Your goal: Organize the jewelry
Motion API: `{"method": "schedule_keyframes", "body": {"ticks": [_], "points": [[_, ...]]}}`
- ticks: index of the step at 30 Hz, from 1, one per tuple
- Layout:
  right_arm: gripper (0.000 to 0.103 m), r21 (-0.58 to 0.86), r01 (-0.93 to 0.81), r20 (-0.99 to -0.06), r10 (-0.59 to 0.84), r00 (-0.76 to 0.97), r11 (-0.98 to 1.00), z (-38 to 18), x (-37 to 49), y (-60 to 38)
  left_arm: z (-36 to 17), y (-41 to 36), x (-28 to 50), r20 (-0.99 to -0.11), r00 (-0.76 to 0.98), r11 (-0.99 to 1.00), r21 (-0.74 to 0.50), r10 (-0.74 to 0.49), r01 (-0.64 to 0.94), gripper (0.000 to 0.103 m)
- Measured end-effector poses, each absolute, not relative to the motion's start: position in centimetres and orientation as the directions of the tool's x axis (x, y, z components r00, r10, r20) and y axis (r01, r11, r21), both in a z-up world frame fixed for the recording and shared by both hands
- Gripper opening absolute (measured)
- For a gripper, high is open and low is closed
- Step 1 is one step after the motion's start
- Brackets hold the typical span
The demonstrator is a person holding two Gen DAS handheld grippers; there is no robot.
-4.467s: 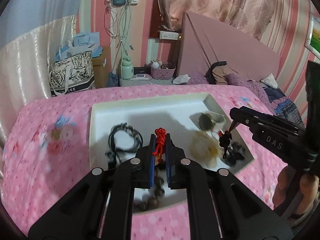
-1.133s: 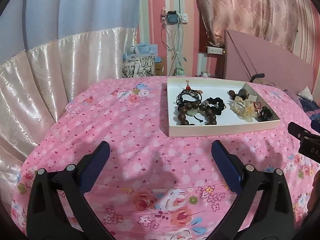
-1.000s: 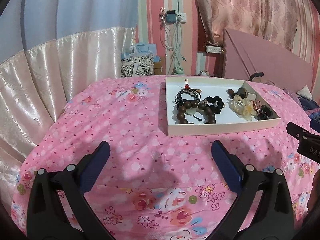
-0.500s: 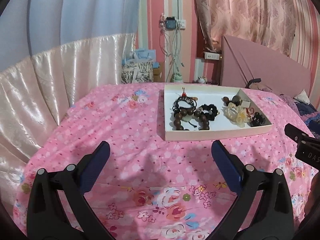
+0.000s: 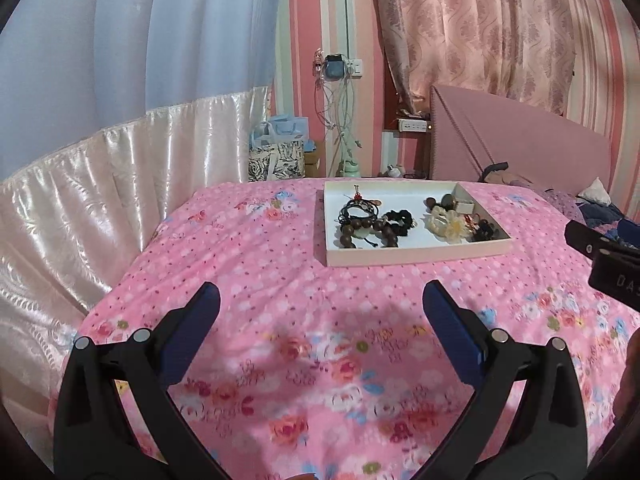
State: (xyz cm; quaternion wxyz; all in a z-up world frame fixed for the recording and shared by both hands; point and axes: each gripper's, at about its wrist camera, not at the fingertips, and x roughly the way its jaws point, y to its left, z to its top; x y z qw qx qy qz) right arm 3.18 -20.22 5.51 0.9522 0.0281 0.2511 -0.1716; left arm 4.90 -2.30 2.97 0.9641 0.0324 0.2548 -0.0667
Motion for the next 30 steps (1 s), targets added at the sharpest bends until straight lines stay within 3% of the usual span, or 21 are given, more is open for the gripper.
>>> {"method": "schedule_keyframes", "body": {"ticks": [30], "points": [[0.101,-0.025,0.333,-0.529,-0.295,0.795,0.943,2.5,0.4,-19.7,0.9,-1.0,2.7,-0.526,0.84,0.989,-0.014,-0.132,0.146,0.1]]}}
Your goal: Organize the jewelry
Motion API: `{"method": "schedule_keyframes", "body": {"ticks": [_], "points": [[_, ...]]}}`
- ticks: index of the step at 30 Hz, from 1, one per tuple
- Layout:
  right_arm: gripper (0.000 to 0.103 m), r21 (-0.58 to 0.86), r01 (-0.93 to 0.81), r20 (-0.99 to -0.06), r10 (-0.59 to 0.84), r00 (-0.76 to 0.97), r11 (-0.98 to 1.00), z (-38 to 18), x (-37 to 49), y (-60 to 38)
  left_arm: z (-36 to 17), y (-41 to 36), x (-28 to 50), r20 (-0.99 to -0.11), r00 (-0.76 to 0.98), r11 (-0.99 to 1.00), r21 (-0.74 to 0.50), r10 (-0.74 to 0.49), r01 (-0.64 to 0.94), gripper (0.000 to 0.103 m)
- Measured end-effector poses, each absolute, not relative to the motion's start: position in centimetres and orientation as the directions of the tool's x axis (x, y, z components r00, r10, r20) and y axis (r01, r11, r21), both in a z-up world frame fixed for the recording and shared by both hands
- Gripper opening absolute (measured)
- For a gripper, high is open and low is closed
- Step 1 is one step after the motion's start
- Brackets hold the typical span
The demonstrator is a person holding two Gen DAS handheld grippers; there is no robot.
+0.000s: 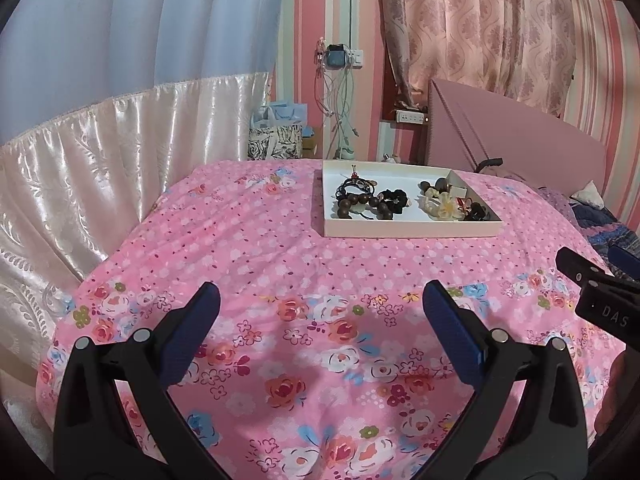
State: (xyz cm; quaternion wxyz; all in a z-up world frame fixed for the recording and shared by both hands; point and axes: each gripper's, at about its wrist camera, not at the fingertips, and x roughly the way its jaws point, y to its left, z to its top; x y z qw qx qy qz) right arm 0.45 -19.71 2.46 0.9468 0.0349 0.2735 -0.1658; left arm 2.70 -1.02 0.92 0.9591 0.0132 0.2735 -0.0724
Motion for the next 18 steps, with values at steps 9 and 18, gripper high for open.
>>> {"method": "schedule_keyframes", "body": {"ticks": [9,18], "points": [[0.101,-0.022,0.339,-0.535,-0.298,0.791,0.94,2.3,0.56,-20.06,0.89,-0.96,2.69,-0.531,0.838,0.989,-0.01,-0.128,0.144,0.1],[0.101,-0.023,0.344,-0.534,-0.302,0.789,0.939,2.23,0.53,-20.1,0.87,-1.09,2.88,-0.532,0.838,0.99,-0.004,-0.122,0.142,0.1]]}}
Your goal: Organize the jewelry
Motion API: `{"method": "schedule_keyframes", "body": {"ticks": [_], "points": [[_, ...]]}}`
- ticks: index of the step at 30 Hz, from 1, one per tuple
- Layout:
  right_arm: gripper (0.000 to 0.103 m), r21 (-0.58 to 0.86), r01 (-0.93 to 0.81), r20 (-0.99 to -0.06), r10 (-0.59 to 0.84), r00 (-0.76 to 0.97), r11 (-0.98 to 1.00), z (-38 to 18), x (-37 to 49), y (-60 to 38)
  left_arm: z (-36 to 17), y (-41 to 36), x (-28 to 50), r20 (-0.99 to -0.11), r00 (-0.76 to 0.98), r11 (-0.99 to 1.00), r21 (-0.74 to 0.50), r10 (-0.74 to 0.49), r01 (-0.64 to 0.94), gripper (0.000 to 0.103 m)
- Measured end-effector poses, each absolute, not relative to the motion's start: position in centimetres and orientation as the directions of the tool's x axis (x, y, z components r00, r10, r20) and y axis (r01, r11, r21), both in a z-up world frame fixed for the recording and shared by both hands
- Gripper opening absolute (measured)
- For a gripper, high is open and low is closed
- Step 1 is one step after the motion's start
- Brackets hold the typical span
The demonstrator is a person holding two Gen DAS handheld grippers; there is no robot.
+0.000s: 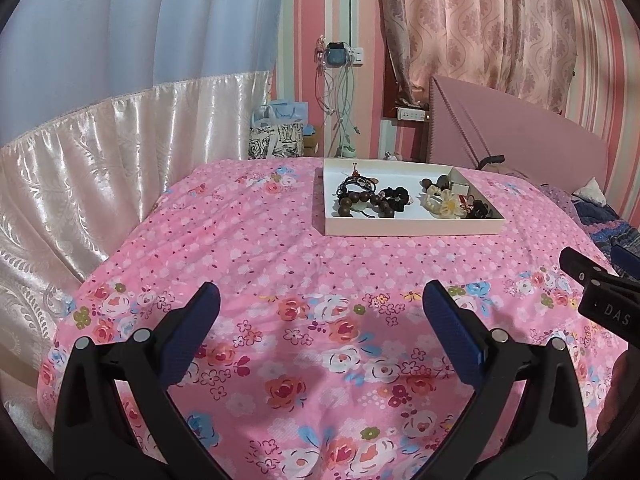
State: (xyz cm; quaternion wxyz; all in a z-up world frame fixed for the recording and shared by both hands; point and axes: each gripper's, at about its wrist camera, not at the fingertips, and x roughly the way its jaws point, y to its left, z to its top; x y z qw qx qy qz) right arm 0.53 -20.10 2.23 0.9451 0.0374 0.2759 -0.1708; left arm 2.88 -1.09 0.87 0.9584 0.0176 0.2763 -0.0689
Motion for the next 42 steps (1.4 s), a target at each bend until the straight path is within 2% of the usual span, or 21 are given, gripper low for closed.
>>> {"method": "schedule_keyframes", "body": {"ticks": [42], "points": [[0.101,-0.024,0.357,-0.55,-0.311,0.775,0.934,1.2,0.7,-20.8,0.4,-1.8,3.5,-0.549,0.83,0.99,0.022,-0.102,0.136,0.1]]}}
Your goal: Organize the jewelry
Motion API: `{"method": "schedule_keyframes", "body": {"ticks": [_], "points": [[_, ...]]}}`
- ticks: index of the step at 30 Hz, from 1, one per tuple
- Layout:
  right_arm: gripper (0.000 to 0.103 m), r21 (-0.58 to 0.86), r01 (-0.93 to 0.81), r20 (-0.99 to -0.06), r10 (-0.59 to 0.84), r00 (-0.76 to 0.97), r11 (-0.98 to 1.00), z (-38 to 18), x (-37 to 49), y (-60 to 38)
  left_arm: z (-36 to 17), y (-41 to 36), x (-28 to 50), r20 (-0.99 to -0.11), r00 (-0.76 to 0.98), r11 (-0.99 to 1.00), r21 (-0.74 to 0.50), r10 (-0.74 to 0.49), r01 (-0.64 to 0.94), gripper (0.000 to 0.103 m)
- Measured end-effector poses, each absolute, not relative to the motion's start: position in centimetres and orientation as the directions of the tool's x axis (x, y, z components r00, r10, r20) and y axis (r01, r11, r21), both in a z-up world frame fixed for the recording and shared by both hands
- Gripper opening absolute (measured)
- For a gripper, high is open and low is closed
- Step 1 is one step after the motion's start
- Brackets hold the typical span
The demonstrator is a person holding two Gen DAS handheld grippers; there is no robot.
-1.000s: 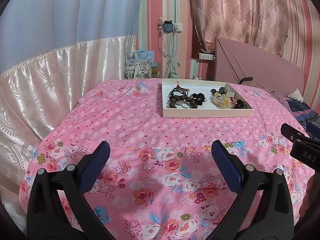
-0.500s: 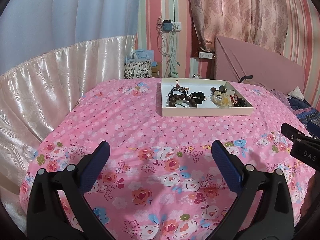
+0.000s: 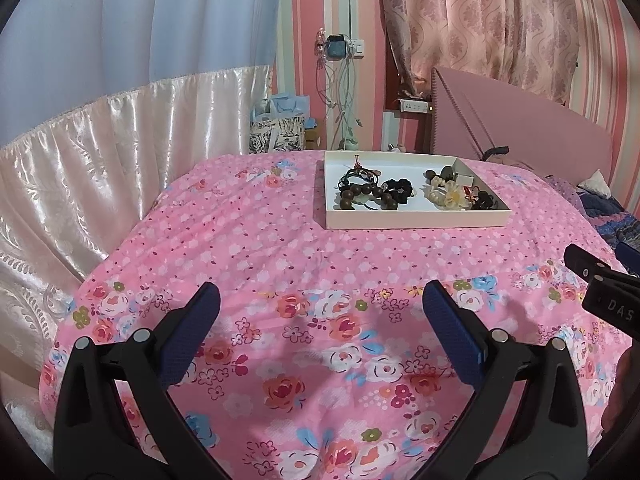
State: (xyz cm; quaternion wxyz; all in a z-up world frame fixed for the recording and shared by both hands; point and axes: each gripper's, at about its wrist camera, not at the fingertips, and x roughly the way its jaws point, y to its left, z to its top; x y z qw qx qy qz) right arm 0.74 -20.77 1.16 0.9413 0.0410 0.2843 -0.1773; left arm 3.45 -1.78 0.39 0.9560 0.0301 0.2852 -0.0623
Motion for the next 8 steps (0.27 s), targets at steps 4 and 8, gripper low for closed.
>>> {"method": "schedule_keyframes", "body": {"ticks": [4,8], "points": [[0.101,-0.024,0.354,-0.553,-0.307,0.774,0.935,0.98,0.85,-20.84,0.52,-2.0,3.45,-0.551,0.827,0.989,0.017,-0.116,0.149,0.1],[0.101,-0.027,0.353,-0.558,-0.307,0.771,0.935,0.6,1.18,-20.85,0.45,-2.35,3.47,-0.551,0.826,0.988,0.024,-0.116,0.155,0.1]]}}
